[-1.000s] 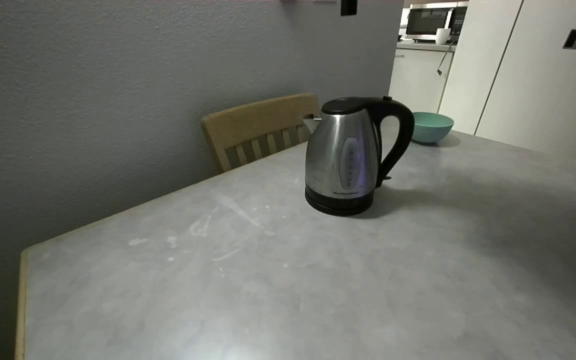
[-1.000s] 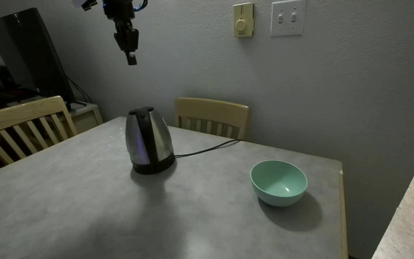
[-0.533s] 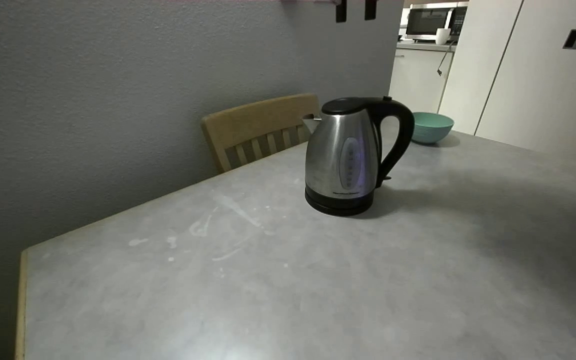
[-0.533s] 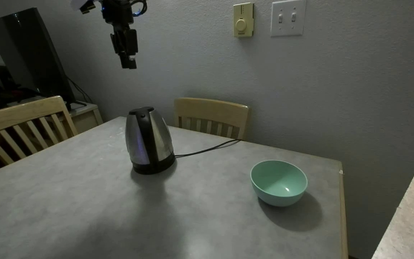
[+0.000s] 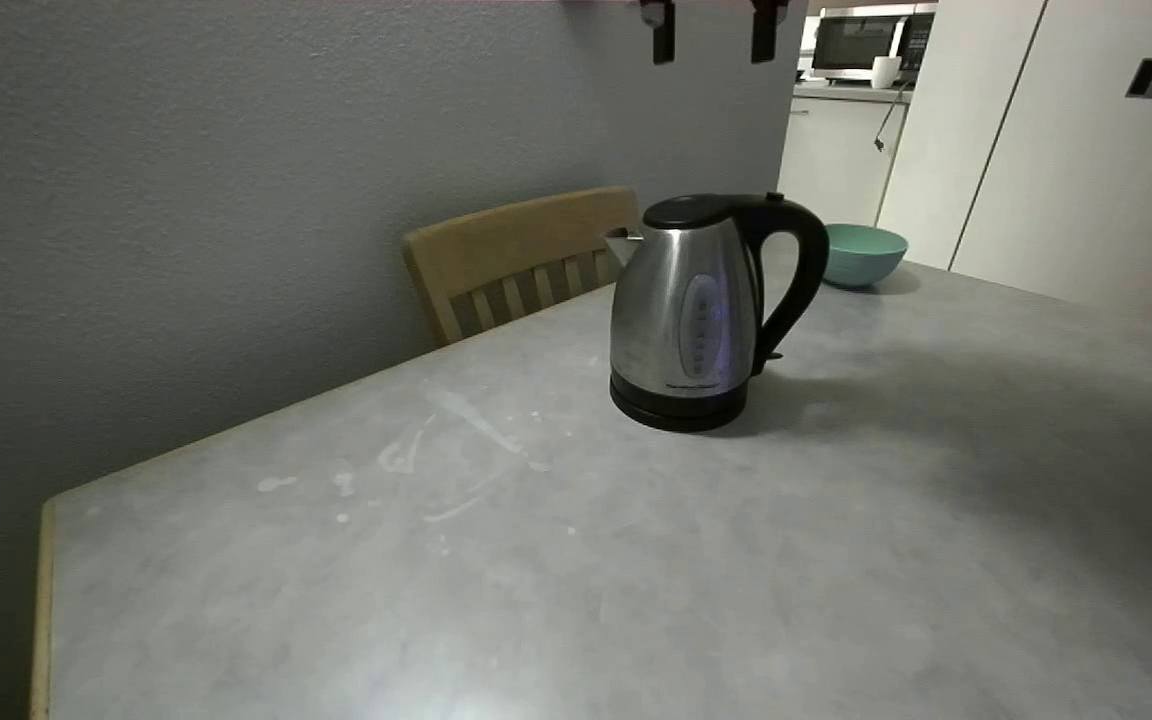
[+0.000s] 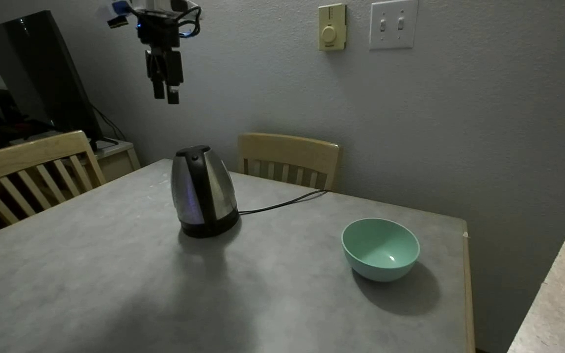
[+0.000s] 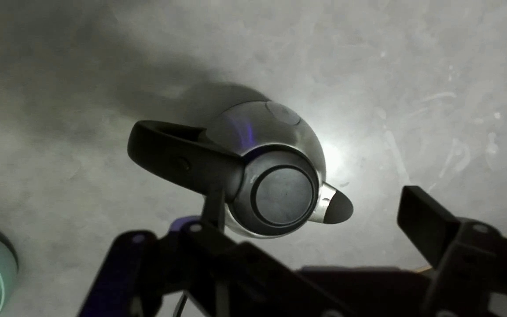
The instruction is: Close the electric kettle
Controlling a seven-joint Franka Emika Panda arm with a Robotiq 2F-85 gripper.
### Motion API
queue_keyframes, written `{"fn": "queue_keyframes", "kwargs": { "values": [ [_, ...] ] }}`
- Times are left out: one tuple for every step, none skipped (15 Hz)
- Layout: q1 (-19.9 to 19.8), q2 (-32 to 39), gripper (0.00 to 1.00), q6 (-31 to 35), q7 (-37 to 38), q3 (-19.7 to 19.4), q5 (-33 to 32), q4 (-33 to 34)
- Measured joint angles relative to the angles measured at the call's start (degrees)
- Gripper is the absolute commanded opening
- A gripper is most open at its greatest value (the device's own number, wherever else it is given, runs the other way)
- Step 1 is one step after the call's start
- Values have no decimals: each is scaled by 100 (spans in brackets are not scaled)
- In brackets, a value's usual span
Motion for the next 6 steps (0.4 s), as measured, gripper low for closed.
{"fn": "queue_keyframes", "kwargs": {
  "values": [
    [-16,-4,100,0,-6,0,59,-38],
    [-33,-10,100,0,-10,0,119,-76],
    [-51,-13,100,0,-18,0,175,-107],
    [-72,-15,100,0,-42,0,234,-133],
    [-94,-17,100,-1,-72,0,283,-156],
    [-100,-9,100,-3,-72,0,282,-152]
  ]
}}
